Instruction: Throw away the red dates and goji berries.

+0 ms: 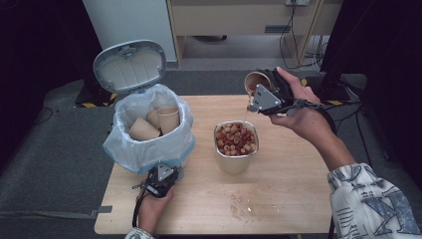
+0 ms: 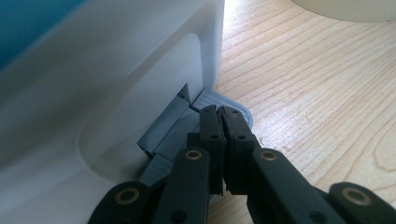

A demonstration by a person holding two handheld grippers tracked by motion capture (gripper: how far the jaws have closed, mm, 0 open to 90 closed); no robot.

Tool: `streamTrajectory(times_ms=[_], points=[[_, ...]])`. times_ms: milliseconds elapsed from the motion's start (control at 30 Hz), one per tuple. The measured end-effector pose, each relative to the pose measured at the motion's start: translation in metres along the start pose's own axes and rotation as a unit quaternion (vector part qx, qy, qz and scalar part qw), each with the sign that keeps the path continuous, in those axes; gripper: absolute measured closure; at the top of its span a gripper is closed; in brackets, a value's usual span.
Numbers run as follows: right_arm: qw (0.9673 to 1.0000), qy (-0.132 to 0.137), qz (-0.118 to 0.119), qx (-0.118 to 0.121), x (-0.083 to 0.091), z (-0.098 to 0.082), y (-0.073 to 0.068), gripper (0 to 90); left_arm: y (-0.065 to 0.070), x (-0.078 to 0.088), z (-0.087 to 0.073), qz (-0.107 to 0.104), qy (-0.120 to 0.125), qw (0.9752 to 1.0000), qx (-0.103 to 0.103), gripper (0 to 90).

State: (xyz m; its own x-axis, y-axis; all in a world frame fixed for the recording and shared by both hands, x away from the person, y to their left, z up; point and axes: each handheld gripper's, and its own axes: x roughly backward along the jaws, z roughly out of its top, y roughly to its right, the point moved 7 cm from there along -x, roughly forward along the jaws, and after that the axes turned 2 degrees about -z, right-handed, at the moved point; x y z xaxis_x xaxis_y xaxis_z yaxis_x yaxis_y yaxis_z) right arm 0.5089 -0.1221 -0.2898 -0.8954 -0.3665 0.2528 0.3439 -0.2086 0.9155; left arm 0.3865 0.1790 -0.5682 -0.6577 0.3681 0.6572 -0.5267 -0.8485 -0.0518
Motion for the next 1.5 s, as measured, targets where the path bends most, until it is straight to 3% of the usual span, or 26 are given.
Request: streamTrajectory(times_ms=[567,1100,1500], points=[[1.0000,0.002,0.002,0.000,0.0008,0.0009,0.0002,32.7,-0.0001,0.0001,0.0000,-0.001,0.000,1.0000,0.001,86.9],[0.9983,-0.009,-0.012,0.057,0.0027,0.0050,0.0017,32.8,-0.0001,0.0001,0.0000,0.000,0.000,1.0000,0.000,86.9],[0.9971,-0.014,-0.014,0.073,0.0033,0.0042,0.0014,32.8,-0.0001,0.0001,0.0000,0.000,0.000,1.0000,0.000,86.9]])
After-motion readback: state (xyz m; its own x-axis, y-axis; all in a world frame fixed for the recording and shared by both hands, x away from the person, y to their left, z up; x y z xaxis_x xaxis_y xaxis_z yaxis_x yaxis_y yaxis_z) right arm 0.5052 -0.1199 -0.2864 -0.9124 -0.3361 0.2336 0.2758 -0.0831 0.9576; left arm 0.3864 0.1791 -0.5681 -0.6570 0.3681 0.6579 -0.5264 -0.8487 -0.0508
